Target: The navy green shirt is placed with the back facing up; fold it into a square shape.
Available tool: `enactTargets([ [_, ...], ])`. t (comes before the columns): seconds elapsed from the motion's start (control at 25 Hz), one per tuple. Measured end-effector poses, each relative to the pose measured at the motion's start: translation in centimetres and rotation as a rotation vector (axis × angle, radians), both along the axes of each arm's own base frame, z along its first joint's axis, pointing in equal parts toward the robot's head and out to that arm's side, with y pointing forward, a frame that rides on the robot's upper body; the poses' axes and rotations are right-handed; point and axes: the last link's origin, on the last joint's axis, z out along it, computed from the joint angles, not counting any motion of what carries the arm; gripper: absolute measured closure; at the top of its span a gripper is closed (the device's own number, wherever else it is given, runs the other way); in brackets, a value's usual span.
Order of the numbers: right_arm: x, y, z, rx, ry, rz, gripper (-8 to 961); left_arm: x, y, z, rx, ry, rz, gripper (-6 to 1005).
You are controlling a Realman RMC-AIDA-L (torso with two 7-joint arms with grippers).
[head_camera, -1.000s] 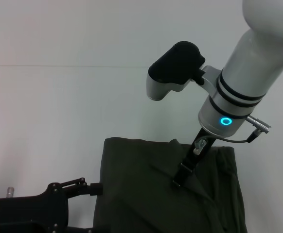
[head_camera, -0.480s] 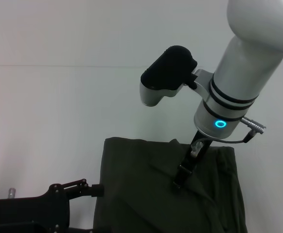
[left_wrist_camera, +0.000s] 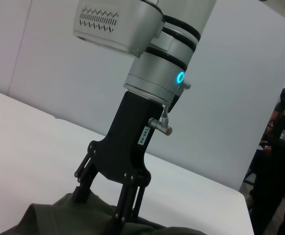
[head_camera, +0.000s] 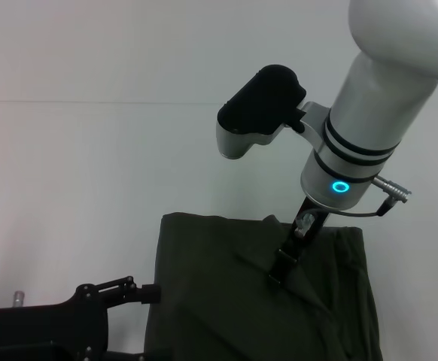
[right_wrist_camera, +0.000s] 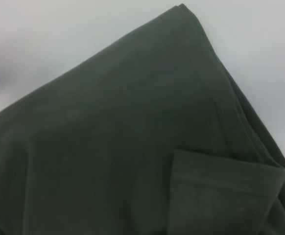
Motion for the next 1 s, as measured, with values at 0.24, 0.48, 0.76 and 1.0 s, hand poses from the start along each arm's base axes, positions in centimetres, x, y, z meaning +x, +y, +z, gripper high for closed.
enactTargets([
  [0.24, -0.5, -0.1, -0.3, -0.014, 0.0, 0.021, 39, 0.0, 0.0, 0.0, 0.0, 0.001, 0.0, 31],
  [0.48, -0.2, -0.2, -0.4, -0.018, -0.01, 0.022, 38, -0.1, -0.1, 0.0, 0.0, -0.001, 0.007, 31],
  [0.76, 1.0, 0.1, -0.3, 0.01, -0.02, -0.017, 38, -0.1, -0.1, 0.0, -0.001, -0.001, 0.006, 31],
  [1.0, 1.2, 0.3, 0.0, 0.037, -0.009, -0.042, 38, -0.1, -0.1, -0.1, -0.002, -0.001, 0.006, 30],
])
